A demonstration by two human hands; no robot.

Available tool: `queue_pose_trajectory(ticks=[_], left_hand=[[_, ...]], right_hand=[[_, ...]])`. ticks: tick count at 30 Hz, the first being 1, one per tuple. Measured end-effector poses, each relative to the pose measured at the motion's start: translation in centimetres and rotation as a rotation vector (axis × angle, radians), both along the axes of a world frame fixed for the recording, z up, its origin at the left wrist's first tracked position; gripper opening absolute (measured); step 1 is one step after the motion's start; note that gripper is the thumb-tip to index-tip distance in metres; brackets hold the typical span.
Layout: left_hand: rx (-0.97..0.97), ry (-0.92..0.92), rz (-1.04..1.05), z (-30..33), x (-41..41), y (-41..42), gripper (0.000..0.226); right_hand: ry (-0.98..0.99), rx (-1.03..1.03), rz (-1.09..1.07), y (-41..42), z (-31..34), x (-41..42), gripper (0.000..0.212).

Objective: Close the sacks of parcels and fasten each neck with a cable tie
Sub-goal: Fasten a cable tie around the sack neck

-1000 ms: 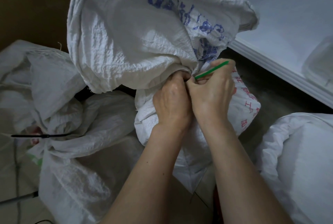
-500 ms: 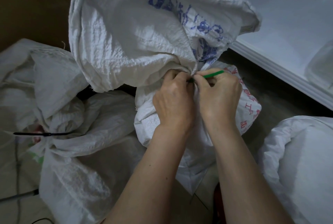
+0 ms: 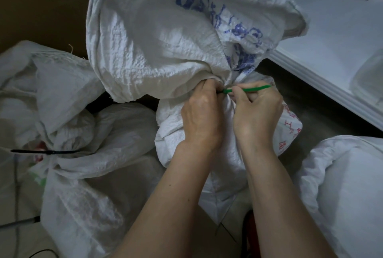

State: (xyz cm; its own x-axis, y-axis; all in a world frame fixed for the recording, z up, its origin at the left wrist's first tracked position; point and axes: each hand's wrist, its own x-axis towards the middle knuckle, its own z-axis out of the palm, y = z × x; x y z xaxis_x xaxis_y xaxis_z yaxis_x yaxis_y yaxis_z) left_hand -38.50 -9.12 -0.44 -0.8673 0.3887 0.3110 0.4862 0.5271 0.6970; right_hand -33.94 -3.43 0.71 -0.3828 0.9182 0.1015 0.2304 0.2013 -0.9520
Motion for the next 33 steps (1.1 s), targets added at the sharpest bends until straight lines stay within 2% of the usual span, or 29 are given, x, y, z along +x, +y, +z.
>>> queue_pose_trajectory(ticks=[5,11,16,20,26,33], left_hand=[[-0.029,-0.034,-0.022,0.5,0.1,-0.2,0.010],[-0.029,-0.068,-0.022,1.0,0.1,-0.2,0.009],[-0.055,-0.063,-0.048,1.4,0.4,-0.3,0.013],[-0.035,-0.026,-0.007,1.2,0.7,-0.3,0.014],[-0.050,-0.027,0.044,1.0,0.6,-0.6,0.019],[-0.087,-0.076,0.022,1.3,0.7,-0.6,0.024]], right_hand=[[0.052,-0.126,-0.002,0.4,0.0,0.0,0.005],[0.069,-0.095,0.007,0.0,0.6,0.2,0.018],[0.044,-0.039,0.049,0.1,0.7,0.1,0.002],[0.030,0.044,0.029,0.0,1.0,0.2,0.004],[0.046,-0.017,0.037,-0.5,0.6,-0.2,0.004],[0.045,0.005,0.033,-1.1,1.0,-0.2,0.020]])
